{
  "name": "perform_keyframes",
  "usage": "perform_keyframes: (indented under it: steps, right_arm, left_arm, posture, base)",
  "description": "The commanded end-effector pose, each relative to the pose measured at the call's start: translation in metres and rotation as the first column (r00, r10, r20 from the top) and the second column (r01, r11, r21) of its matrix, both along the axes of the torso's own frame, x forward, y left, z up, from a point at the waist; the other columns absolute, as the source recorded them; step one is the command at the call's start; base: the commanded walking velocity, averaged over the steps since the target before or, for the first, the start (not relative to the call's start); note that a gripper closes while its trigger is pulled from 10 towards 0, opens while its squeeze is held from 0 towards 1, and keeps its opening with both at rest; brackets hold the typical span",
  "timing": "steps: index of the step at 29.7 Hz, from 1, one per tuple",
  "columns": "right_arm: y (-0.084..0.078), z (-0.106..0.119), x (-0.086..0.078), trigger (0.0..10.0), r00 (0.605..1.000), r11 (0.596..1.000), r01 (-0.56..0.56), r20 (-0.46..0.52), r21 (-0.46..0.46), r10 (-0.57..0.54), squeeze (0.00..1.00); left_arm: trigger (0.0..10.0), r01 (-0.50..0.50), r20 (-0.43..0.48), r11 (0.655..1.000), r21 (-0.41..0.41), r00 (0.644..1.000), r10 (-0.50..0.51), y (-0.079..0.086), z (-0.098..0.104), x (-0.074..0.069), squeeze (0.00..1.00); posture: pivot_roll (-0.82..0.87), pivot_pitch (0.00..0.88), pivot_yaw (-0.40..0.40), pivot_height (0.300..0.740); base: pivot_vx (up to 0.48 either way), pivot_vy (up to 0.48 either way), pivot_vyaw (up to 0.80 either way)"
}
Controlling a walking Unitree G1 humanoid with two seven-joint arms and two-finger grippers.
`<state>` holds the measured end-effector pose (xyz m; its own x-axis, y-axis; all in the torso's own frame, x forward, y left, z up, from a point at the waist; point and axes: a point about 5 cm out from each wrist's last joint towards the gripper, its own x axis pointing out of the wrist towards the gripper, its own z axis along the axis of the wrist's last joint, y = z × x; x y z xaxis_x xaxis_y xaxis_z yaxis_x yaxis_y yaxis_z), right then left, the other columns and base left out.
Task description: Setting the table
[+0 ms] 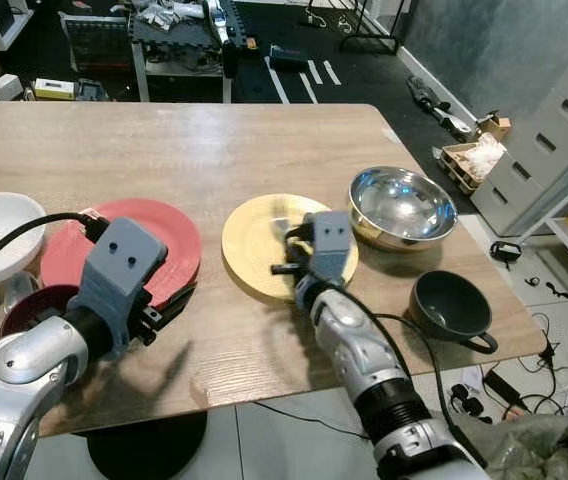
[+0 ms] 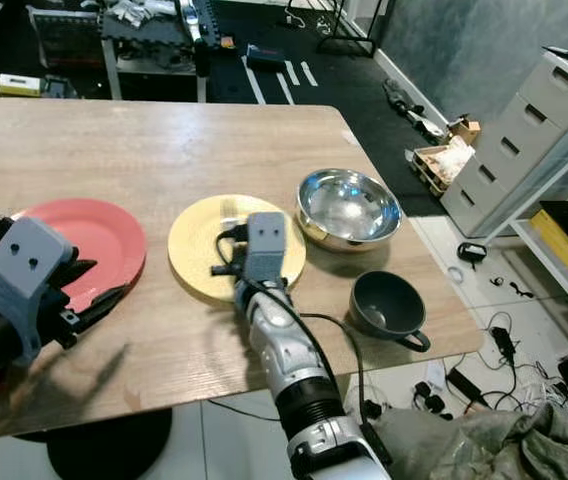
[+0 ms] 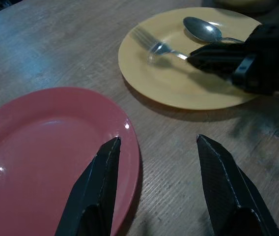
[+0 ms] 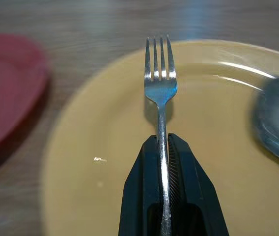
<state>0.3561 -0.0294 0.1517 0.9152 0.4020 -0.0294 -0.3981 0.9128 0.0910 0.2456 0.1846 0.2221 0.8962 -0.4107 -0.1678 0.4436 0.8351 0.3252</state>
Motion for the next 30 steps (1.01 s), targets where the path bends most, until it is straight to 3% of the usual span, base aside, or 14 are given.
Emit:
perform_keyframes:
  steps: [1, 16, 20, 24, 30]
  right_arm:
    - [0.017, 0.008, -0.003, 10.0, 0.999, 0.999, -0.051, 0.017, 0.001, 0.051, 0.00]
    - [-0.009, 0.014, 0.011, 10.0, 0.998, 0.997, 0.055, 0.033, -0.058, -0.053, 0.00]
    - [-0.017, 0.012, 0.009, 10.0, 0.999, 0.995, 0.040, 0.024, -0.088, -0.038, 0.00]
    - [-0.042, 0.012, 0.005, 10.0, 0.996, 0.992, 0.085, 0.019, -0.095, -0.083, 0.00]
    - [-0.053, 0.016, -0.002, 10.0, 0.993, 0.991, 0.114, 0.020, -0.072, -0.112, 0.00]
  left_arm:
    - [10.0, 0.020, -0.003, 1.000, 0.002, 1.000, -0.020, -0.005, 0.000, -0.003, 0.00]
    - [10.0, 0.036, -0.007, 0.999, -0.015, 0.999, -0.036, -0.011, -0.001, 0.001, 0.00]
    - [10.0, 0.039, -0.008, 0.999, -0.016, 0.999, -0.039, -0.011, -0.002, 0.001, 0.00]
    - [10.0, 0.045, -0.011, 0.999, -0.025, 0.999, -0.045, -0.013, -0.005, 0.002, 0.00]
    - [10.0, 0.055, -0.018, 0.998, -0.026, 0.998, -0.055, -0.014, -0.006, 0.004, 0.00]
  posture:
    - [0.25, 0.129, -0.074, 0.740]
    - [0.22, 0.104, -0.061, 0.740]
    - [0.21, 0.099, -0.063, 0.740]
    - [0.18, 0.095, -0.057, 0.740]
    - [0.17, 0.095, -0.043, 0.740]
  base:
    - [0.000, 0.000, 0.00]
    - [0.000, 0.000, 0.00]
    - [0.000, 0.000, 0.00]
    - [0.000, 0.000, 0.00]
    - [0.000, 0.000, 0.00]
